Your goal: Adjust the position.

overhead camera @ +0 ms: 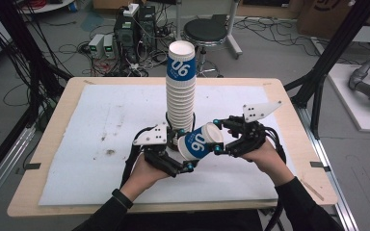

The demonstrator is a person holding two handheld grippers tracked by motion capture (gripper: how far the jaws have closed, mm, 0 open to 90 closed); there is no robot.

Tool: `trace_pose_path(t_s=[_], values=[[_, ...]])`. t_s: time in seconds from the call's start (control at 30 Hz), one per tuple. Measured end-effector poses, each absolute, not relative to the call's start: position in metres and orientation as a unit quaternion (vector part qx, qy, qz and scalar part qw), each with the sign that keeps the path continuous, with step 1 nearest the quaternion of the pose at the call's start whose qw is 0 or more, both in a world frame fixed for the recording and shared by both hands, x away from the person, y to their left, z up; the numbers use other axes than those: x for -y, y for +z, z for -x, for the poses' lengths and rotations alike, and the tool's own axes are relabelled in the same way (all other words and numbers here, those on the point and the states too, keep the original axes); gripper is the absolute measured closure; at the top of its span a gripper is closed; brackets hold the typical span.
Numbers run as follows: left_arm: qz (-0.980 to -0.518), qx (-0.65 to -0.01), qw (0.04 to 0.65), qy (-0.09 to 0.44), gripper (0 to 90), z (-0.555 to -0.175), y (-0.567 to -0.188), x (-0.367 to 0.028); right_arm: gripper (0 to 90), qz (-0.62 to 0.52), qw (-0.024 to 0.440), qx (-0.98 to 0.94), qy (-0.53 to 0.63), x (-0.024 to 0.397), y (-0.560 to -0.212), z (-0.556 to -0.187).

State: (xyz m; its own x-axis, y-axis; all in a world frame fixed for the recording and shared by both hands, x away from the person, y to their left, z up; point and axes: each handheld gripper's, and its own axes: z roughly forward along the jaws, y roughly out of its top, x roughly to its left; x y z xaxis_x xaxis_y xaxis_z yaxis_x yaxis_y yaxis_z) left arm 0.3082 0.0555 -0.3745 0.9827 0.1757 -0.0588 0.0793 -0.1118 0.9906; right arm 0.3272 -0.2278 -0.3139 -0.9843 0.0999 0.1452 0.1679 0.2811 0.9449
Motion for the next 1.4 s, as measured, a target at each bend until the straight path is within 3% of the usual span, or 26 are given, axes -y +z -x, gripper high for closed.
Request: trace_pose_path(t_s=[0.1,0.5,0.6,0.77,0.97,1.2,1.4], values=[[-0.741,-0.084,0.665,0.033,16.6,-0.309,-0.375,-0.059,29.9,0.082,0.034,0.797,-0.598,0.228,-0.315,-0.327],[-0.756,-0.076,0.649,0.032,19.6,-0.311,-0.368,-0.064,29.0,0.083,0.036,0.801,-0.591,0.228,-0.318,-0.328],[-0.769,-0.069,0.634,0.036,20.0,-0.311,-0.367,-0.064,22.2,0.089,0.034,0.806,-0.584,0.227,-0.319,-0.329],[-0.796,-0.061,0.601,0.043,20.7,-0.309,-0.364,-0.06,19.8,0.078,0.034,0.822,-0.562,0.228,-0.317,-0.328],[-0.819,-0.061,0.568,0.056,21.0,-0.31,-0.361,-0.059,19.8,0.064,-0.012,0.857,-0.511,0.229,-0.315,-0.325],[-0.831,-0.064,0.55,0.054,21.4,-0.31,-0.357,-0.06,19.9,0.058,-0.019,0.874,-0.482,0.22,-0.322,-0.324],[-0.828,-0.063,0.554,0.061,20.1,-0.309,-0.356,-0.061,28.5,0.055,-0.004,0.867,-0.495,0.218,-0.325,-0.326]])
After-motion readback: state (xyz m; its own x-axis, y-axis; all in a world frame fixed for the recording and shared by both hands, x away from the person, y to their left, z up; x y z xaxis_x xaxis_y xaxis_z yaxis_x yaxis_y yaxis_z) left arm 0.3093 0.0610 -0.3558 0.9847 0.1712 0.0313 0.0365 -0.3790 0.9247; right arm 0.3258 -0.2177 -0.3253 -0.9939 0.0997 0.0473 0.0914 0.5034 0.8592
